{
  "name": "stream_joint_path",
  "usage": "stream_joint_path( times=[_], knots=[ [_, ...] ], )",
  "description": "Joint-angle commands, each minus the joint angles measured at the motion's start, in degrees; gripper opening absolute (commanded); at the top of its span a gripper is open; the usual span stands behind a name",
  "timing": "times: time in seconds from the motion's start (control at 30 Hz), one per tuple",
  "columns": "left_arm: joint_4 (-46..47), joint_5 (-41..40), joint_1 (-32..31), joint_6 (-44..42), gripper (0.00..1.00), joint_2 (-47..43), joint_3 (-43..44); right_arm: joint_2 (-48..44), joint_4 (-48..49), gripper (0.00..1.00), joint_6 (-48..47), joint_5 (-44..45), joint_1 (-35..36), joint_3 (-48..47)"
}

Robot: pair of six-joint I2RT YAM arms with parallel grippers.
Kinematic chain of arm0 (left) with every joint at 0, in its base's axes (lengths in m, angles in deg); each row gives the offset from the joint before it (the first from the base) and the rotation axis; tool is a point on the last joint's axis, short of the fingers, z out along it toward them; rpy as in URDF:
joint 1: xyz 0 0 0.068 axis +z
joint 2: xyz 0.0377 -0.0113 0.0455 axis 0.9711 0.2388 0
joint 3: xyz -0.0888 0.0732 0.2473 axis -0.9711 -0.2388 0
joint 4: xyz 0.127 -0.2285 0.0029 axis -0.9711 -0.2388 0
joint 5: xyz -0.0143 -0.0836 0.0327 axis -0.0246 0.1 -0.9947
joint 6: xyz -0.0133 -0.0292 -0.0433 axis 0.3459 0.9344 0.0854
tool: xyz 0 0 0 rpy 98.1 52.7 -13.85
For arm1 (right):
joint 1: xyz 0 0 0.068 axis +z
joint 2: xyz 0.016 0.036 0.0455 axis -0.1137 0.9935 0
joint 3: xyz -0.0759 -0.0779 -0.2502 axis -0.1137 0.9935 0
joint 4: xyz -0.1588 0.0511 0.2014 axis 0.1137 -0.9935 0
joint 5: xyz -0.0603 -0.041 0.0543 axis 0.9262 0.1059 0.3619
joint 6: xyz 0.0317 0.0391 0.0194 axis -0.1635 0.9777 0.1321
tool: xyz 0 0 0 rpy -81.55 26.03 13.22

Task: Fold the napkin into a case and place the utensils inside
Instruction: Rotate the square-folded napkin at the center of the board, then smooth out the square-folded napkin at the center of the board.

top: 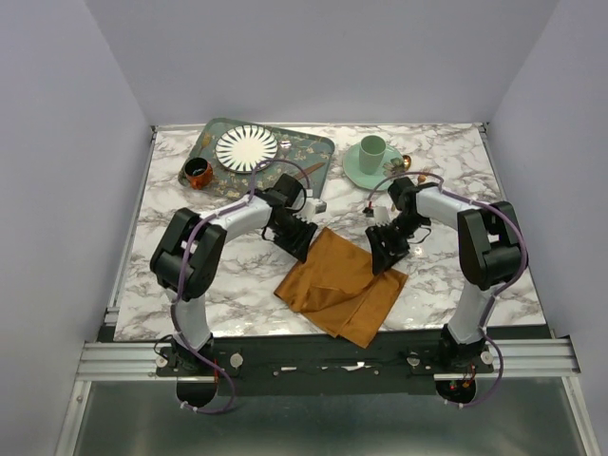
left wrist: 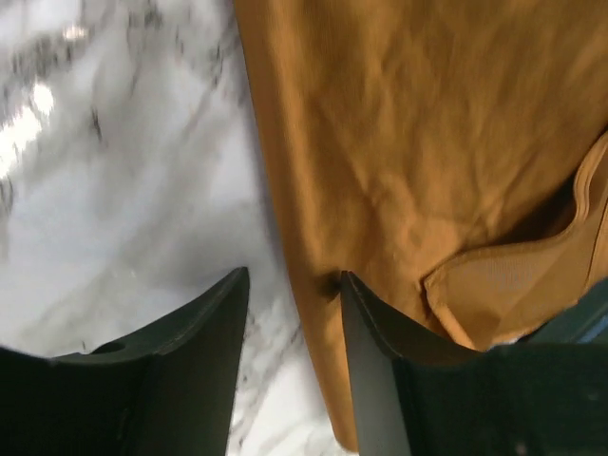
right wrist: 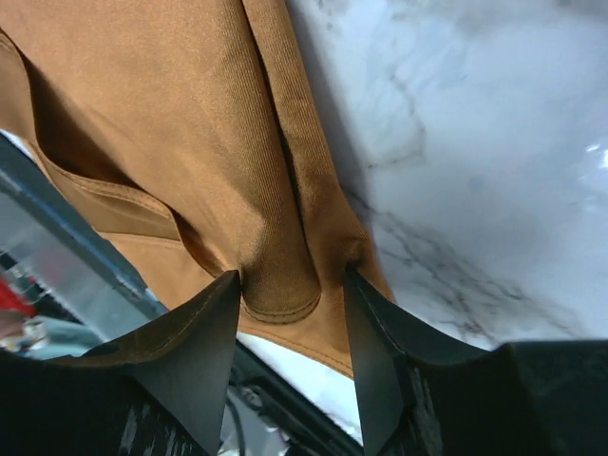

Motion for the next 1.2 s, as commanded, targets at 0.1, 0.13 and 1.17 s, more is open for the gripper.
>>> stream_joint_path(
  times=[0.1,0.13,1.17],
  knots=[
    [0.2,-3.1,-2.5,-0.9,0.32,10.2,11.4,-0.1,-2.3,0.60,2.4,-2.0,-1.4,2.8],
    [0.1,-3.6,-2.5,-1.2,0.29,12.1,12.9,-0.3,-2.6,0.61,2.7,-2.0,-1.8,2.9],
    [0.5,5.9,-0.6,-13.8,0.67,-0.9,9.8,0.7,1.6,0.53,10.4,-8.4,-7.3,0.2]
  ],
)
